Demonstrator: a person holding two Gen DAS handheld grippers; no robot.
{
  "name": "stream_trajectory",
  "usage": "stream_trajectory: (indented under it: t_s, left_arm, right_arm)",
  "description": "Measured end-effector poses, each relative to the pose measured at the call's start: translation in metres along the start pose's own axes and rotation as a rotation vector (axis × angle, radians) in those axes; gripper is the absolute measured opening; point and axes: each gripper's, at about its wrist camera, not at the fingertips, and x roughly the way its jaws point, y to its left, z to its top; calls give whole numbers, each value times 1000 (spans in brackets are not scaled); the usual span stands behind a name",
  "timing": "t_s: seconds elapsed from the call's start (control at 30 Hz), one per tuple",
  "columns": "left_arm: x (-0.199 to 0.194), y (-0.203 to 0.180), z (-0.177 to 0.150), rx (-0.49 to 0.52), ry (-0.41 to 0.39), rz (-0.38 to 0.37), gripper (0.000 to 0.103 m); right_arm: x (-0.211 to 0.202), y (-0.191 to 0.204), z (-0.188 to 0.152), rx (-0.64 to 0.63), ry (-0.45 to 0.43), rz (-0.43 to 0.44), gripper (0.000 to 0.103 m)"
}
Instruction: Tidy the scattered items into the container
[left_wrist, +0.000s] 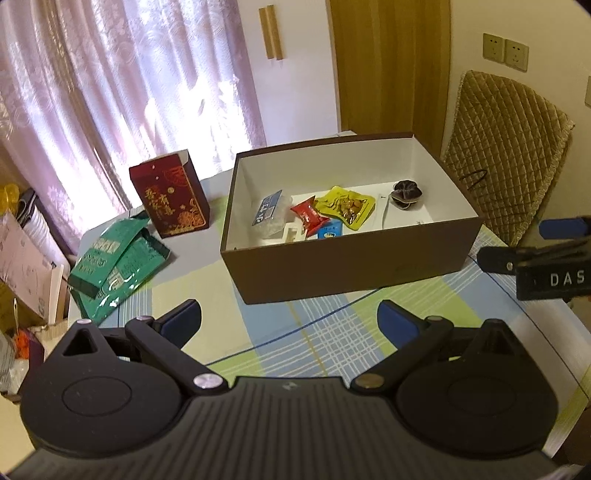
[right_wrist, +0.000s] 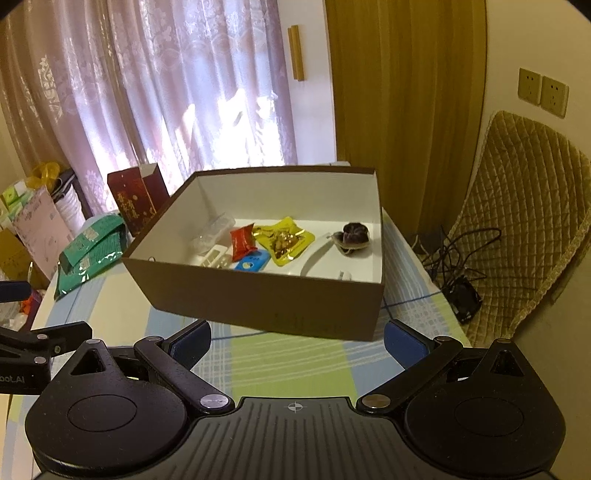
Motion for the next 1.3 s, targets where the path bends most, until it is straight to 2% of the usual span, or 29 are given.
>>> stream_trajectory:
  t_s: [0.4, 0.9, 1.3]
  left_arm:
    - [12, 10, -21, -53, 87, 33, 100]
    - [14, 9, -33, -61, 115, -6, 100]
    - [12, 5, -38, -58, 125, 6, 100]
  right_arm:
    - [4, 5, -2, 13, 40, -18, 103]
    - [6, 13, -16, -33, 76, -4, 103]
    - [3, 13, -26, -33, 97, 20, 103]
